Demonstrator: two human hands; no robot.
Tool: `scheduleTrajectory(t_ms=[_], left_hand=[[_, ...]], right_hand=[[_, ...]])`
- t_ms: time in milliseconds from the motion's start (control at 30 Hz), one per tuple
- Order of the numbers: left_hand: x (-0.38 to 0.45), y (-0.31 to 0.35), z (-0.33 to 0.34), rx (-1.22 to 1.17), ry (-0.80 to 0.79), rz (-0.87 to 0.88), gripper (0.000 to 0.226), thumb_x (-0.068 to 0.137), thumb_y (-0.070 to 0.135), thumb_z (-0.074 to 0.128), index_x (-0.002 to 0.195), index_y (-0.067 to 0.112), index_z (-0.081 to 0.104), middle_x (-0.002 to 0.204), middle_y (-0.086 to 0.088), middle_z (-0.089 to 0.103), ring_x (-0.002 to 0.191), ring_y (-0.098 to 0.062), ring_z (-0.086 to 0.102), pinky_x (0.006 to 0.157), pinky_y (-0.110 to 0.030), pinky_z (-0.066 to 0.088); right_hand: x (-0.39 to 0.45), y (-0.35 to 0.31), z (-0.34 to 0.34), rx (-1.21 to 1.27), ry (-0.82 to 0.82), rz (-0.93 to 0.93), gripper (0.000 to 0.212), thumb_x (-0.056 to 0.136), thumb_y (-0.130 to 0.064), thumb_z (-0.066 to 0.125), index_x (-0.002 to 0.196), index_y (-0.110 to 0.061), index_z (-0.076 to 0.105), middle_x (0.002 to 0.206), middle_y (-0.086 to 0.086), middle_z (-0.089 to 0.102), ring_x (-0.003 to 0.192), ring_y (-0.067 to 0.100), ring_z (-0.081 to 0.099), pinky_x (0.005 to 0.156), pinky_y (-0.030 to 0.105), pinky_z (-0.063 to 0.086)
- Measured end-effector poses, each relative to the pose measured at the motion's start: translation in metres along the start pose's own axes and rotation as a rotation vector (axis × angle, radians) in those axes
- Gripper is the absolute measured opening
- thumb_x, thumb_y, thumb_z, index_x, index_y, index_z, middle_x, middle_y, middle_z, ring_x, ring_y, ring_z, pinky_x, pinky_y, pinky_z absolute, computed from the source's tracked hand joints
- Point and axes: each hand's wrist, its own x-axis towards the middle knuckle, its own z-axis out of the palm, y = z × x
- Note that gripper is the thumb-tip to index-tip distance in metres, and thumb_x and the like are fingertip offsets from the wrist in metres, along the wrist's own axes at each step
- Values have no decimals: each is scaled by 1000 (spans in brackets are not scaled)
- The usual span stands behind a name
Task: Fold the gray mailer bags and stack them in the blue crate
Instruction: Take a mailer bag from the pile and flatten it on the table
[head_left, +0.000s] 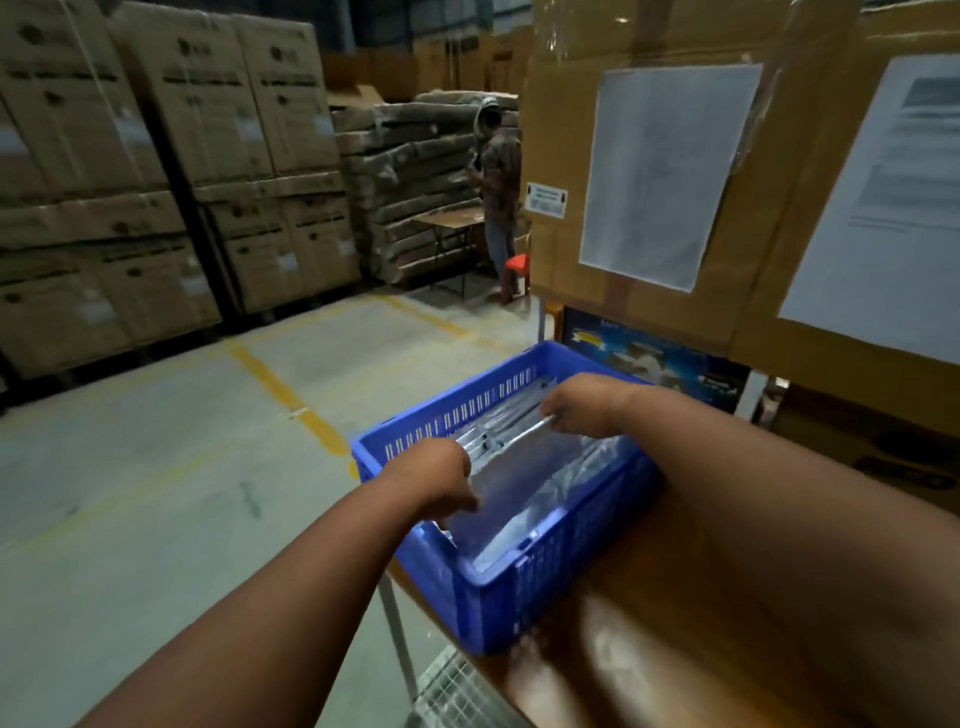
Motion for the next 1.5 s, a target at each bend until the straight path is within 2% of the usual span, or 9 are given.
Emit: scheduleTrajectory(t_ms=[133, 333, 433, 633, 733, 967, 1167, 1300, 1500], left_hand=[[25, 9, 13, 93, -244, 46, 41, 84, 51, 82, 93, 11, 79, 91, -4, 77, 86, -28, 69, 75, -30, 50], [63, 9, 46, 329, -527, 112, 48, 84, 50, 80, 58, 11, 68, 51, 5, 66, 77, -25, 72, 99, -40, 59], [61, 6, 58, 354, -520, 144, 50, 80, 50, 85, 59, 11, 62, 62, 0, 62, 79, -30, 65, 96, -43, 59], [63, 3, 60, 326, -587, 173, 24, 83, 34, 82, 77, 13, 71, 82, -5, 69, 79, -29, 62, 85, -40, 57], [65, 1, 63, 369, -619, 152, 26, 84, 31, 81, 70, 15, 67, 73, -2, 65, 79, -29, 64, 92, -44, 61], [68, 4, 67, 392, -711, 119, 23, 95, 30, 77, 83, 12, 70, 73, -2, 60, 84, -29, 59, 85, -39, 53], [67, 5, 63, 353, -708, 59, 33, 86, 46, 83, 75, 17, 70, 75, 1, 67, 83, -26, 65, 92, -40, 57], [59, 18, 38, 296, -610, 76, 44, 90, 56, 79, 78, 15, 69, 76, -2, 71, 66, -21, 65, 79, -34, 55], [50, 115, -8, 297, -191, 341, 35, 98, 40, 65, 126, 20, 69, 124, -7, 70, 113, -32, 68, 92, -45, 57]], right_hand=[[35, -11, 29, -38, -205, 32, 29, 100, -17, 61, 124, -29, 72, 118, -4, 68, 110, 24, 63, 90, 36, 49], [65, -2, 68, -93, -324, 91, 23, 89, -19, 74, 110, -24, 77, 105, 4, 76, 95, 27, 70, 86, 38, 59], [68, -8, 72, -185, -378, 87, 18, 92, -27, 77, 106, -16, 78, 94, 8, 75, 80, 26, 67, 70, 30, 54], [78, -39, 93, -162, -503, 48, 10, 95, 0, 71, 91, -10, 70, 69, 7, 64, 32, 7, 49, 34, 17, 39], [84, -41, 108, -176, -427, 110, 15, 91, -3, 78, 83, -14, 70, 55, -2, 62, 40, 14, 54, 43, 19, 44], [86, -38, 105, -334, -365, 53, 36, 93, -32, 81, 126, -22, 70, 104, -3, 64, 91, 29, 65, 85, 42, 61], [76, -29, 96, -160, -232, 162, 17, 94, -38, 78, 92, -25, 68, 98, -2, 69, 82, 23, 65, 77, 38, 59], [47, -10, 80, 14, -112, 184, 24, 94, -52, 73, 105, -31, 72, 102, -5, 70, 93, 22, 66, 77, 36, 54], [-37, 12, 77, 150, 17, 230, 28, 103, -53, 57, 117, -33, 71, 109, -5, 71, 98, 20, 65, 87, 42, 55]])
